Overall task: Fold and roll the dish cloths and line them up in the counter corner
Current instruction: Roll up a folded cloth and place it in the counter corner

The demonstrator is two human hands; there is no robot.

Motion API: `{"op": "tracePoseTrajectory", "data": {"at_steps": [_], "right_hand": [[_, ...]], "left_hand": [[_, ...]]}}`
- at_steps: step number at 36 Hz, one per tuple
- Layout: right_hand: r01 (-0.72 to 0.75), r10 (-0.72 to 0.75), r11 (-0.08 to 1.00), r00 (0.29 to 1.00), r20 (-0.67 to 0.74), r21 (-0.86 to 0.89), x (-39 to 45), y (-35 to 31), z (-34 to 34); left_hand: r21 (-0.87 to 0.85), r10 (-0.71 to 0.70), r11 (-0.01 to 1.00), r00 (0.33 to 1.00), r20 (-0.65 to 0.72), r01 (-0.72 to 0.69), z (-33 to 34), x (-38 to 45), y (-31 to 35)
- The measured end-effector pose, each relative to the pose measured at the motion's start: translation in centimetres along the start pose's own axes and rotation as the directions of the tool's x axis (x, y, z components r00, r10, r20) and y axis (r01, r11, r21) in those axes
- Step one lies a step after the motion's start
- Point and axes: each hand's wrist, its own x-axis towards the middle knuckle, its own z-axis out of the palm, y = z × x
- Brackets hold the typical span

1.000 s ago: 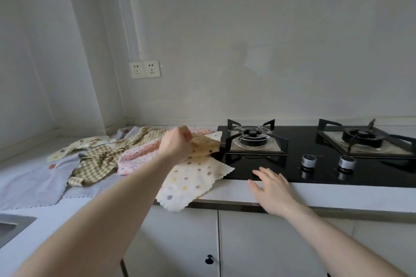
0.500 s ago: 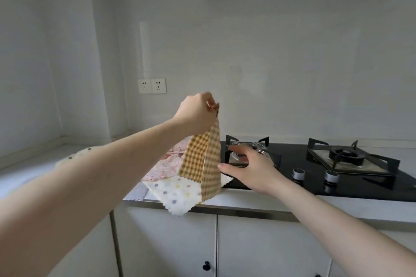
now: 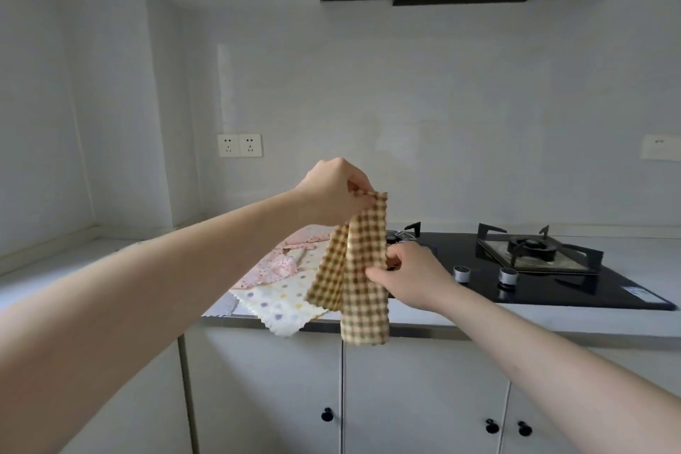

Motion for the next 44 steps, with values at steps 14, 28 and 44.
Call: {"op": "tracePoseTrajectory", "data": {"at_steps": [14,28,44], "right_hand": [[-0.088,0.091,0.982,0.996,0.012,-0.169,1.0,5.7,-5.0],[-0.115,0.045,0.967,0.956,-0.291,-0.228,9.0,8.4,-9.9],[-0.020,-0.022,0.973,0.983,-0.181,-0.230,4.5,12.7,-7.4]], "left_hand": [[-0.124,-0.285,0.952,0.958,-0.029,0.280,2.1,0.0,-4.6],[-0.530,-0.457,0.760,0.889,-0.027,0.375,5.0,6.4,-8.0],[-0.136,-0.232,0.959,0.965,0.125,0.248,10.1,0.6,-9.7]]}}
